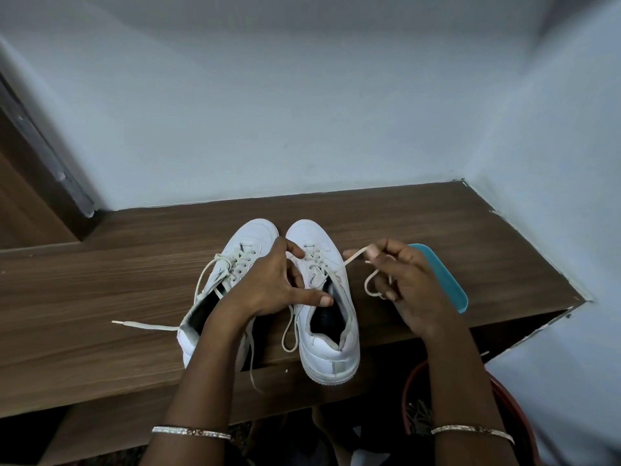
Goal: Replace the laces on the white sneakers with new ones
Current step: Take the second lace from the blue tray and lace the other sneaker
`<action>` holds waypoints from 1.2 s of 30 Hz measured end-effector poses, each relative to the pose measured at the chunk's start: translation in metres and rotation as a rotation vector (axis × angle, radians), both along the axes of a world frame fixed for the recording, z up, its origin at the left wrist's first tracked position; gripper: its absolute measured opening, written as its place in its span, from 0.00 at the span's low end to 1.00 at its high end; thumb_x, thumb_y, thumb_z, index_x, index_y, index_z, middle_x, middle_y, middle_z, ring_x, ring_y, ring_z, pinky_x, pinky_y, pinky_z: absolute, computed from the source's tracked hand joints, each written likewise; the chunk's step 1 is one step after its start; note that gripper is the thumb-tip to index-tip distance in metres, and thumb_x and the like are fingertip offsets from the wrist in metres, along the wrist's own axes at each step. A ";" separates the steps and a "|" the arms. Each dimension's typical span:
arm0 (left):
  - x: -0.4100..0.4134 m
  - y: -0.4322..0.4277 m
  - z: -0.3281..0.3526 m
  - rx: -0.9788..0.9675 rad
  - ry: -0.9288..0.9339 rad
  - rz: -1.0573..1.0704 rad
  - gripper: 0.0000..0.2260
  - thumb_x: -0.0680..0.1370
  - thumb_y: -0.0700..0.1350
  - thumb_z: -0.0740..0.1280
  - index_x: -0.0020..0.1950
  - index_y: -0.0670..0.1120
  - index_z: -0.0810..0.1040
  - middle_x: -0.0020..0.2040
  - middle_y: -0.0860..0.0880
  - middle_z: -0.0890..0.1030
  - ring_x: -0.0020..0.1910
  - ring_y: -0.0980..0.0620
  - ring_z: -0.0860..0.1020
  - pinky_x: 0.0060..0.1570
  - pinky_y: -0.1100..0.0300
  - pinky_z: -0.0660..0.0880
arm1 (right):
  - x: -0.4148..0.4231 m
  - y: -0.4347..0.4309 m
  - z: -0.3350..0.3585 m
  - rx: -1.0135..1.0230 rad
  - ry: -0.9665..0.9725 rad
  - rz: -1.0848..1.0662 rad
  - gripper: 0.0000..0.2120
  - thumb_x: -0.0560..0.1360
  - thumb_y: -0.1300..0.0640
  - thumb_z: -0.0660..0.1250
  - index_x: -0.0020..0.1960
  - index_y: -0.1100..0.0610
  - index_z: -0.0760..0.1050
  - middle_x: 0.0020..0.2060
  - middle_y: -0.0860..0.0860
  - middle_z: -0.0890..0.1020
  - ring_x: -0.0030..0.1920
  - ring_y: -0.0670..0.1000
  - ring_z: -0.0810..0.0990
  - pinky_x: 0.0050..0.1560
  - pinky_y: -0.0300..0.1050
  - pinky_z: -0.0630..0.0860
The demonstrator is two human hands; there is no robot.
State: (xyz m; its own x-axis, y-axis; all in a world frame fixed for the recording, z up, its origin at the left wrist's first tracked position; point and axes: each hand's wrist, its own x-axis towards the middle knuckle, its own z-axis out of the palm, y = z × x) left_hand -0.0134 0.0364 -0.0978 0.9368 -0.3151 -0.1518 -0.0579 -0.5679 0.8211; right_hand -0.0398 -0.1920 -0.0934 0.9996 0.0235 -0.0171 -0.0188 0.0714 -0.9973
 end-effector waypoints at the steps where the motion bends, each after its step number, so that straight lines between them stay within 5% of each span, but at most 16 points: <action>1: 0.000 0.003 0.001 -0.001 0.038 -0.004 0.35 0.59 0.58 0.83 0.58 0.52 0.68 0.39 0.50 0.84 0.36 0.58 0.80 0.43 0.56 0.75 | 0.001 -0.003 0.001 0.143 0.027 -0.026 0.10 0.80 0.58 0.63 0.41 0.59 0.77 0.49 0.61 0.84 0.20 0.44 0.64 0.21 0.33 0.61; 6: -0.001 0.008 0.007 0.002 0.144 -0.056 0.22 0.66 0.54 0.81 0.50 0.44 0.78 0.40 0.45 0.85 0.36 0.51 0.83 0.51 0.49 0.78 | 0.003 -0.008 -0.001 0.474 0.106 -0.118 0.17 0.80 0.57 0.61 0.32 0.53 0.71 0.28 0.52 0.71 0.22 0.46 0.63 0.21 0.35 0.61; 9: -0.002 0.008 0.011 -0.044 0.159 -0.095 0.14 0.70 0.50 0.78 0.46 0.42 0.82 0.41 0.41 0.85 0.34 0.52 0.81 0.45 0.58 0.77 | 0.003 -0.003 0.000 0.341 0.066 -0.088 0.15 0.79 0.60 0.62 0.34 0.52 0.67 0.25 0.48 0.64 0.22 0.44 0.58 0.23 0.37 0.58; 12: -0.001 0.009 0.010 -0.076 0.185 -0.097 0.10 0.72 0.48 0.77 0.45 0.43 0.84 0.42 0.39 0.84 0.35 0.52 0.78 0.42 0.61 0.75 | 0.002 0.003 0.000 -0.050 0.047 -0.079 0.05 0.76 0.61 0.69 0.42 0.55 0.78 0.24 0.44 0.70 0.23 0.42 0.64 0.25 0.36 0.62; 17: -0.002 0.007 0.012 -0.146 0.238 -0.078 0.07 0.77 0.44 0.72 0.45 0.40 0.84 0.38 0.45 0.83 0.37 0.56 0.78 0.39 0.65 0.74 | 0.004 0.012 -0.009 -0.541 -0.006 0.061 0.03 0.74 0.51 0.74 0.43 0.50 0.84 0.36 0.43 0.85 0.38 0.41 0.82 0.43 0.40 0.78; 21: -0.004 0.007 0.015 -0.213 0.262 -0.001 0.09 0.81 0.41 0.64 0.44 0.40 0.81 0.43 0.41 0.85 0.40 0.53 0.79 0.37 0.65 0.71 | 0.005 0.013 -0.012 -0.551 -0.027 0.082 0.06 0.75 0.52 0.72 0.41 0.52 0.83 0.29 0.46 0.81 0.30 0.39 0.76 0.35 0.36 0.71; 24: -0.003 0.008 0.013 -0.211 0.276 0.038 0.11 0.81 0.41 0.61 0.47 0.38 0.80 0.43 0.43 0.86 0.41 0.52 0.81 0.41 0.62 0.74 | 0.005 0.016 -0.010 -0.519 -0.008 0.071 0.07 0.74 0.54 0.72 0.38 0.53 0.82 0.32 0.54 0.81 0.33 0.45 0.76 0.37 0.44 0.76; 30: -0.002 0.005 0.014 -0.212 0.300 0.122 0.09 0.80 0.39 0.60 0.45 0.38 0.78 0.41 0.43 0.86 0.37 0.51 0.83 0.42 0.60 0.79 | 0.010 0.017 -0.016 -0.562 -0.101 0.019 0.07 0.72 0.58 0.72 0.35 0.53 0.80 0.40 0.50 0.81 0.40 0.52 0.79 0.43 0.53 0.79; 34: -0.003 0.006 0.015 -0.196 0.272 0.117 0.09 0.80 0.40 0.64 0.41 0.41 0.77 0.35 0.45 0.82 0.28 0.52 0.76 0.36 0.59 0.75 | 0.010 0.015 -0.018 -0.553 -0.117 -0.008 0.06 0.72 0.58 0.74 0.36 0.53 0.82 0.43 0.49 0.80 0.43 0.49 0.79 0.43 0.43 0.77; 36: -0.001 0.012 0.015 -0.167 0.241 0.104 0.10 0.80 0.43 0.68 0.39 0.43 0.77 0.31 0.48 0.75 0.26 0.54 0.70 0.30 0.60 0.71 | 0.010 0.013 -0.017 -0.518 -0.086 0.009 0.06 0.72 0.56 0.75 0.37 0.50 0.82 0.44 0.50 0.81 0.45 0.52 0.80 0.46 0.48 0.78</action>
